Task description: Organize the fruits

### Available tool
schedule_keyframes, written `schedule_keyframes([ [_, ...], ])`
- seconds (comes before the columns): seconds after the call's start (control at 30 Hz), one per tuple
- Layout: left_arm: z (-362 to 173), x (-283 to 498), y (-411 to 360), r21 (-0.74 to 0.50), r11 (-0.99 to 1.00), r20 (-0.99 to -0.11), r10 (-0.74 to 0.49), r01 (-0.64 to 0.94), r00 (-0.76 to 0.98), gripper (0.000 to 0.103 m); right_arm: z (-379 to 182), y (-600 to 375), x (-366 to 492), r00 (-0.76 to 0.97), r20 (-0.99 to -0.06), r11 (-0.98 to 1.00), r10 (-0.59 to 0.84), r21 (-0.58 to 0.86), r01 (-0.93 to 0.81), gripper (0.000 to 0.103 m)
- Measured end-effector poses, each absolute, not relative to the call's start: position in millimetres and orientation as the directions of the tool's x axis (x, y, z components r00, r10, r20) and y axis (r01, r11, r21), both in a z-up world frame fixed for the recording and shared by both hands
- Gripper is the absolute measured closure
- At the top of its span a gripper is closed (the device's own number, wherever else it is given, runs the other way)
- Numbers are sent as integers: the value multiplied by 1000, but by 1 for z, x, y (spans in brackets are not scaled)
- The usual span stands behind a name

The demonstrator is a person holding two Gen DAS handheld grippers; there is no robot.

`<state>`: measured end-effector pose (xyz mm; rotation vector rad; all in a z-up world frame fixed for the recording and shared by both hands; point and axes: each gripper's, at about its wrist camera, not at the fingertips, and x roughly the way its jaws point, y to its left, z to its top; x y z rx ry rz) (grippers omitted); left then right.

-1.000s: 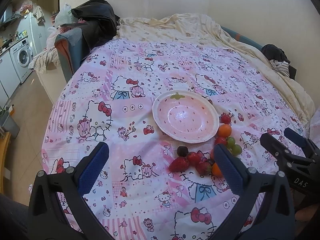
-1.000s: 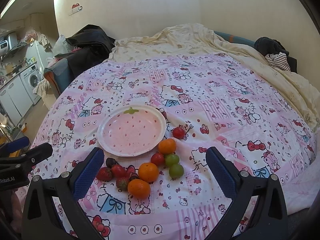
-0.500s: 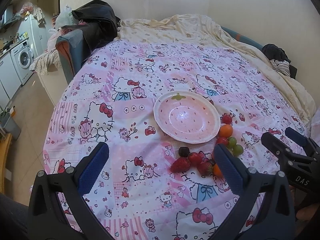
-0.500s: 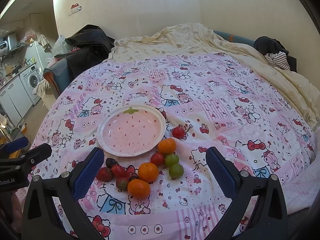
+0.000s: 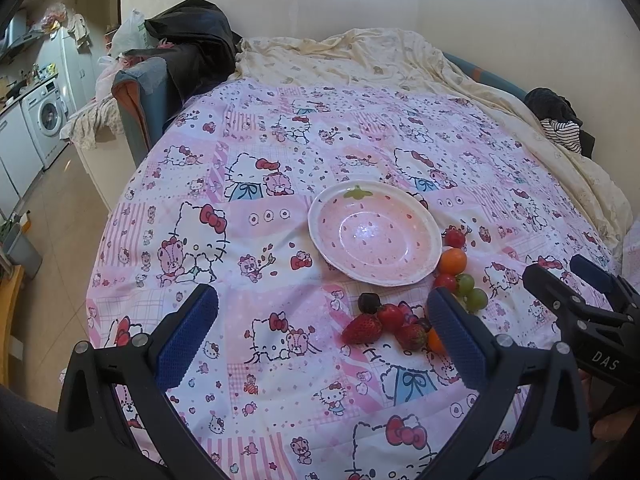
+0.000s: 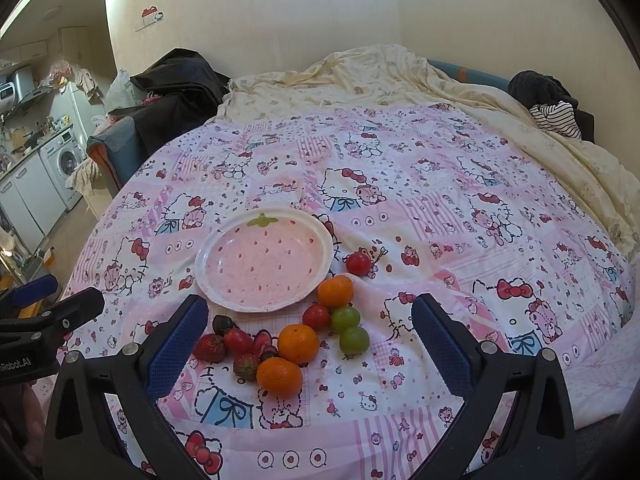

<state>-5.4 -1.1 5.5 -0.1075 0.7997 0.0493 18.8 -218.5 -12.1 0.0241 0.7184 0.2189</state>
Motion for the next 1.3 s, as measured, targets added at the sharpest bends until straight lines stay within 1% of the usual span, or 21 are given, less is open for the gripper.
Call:
schedule_keyframes([
  [1.0,-1,-6,7,-76,993,-730,6,-90,684,0,-17,-216,20,716,-665,976,213,112,-187,0],
  [1.1,-4,9,12,-74,994,-760,-3,-83,649,0,-17,-222,27,698,-680,974,223,132,-183,0],
  [1.2,-11,29,21,-35,995,-802,29,-96,597,0,-20,-231,45,642,-723,966,258,168,-199,0],
  [1.3,-24,43,31,-44,991,-844,29,-123,536,0,-22,-246,65,607,-747,962,272,214,-167,0],
])
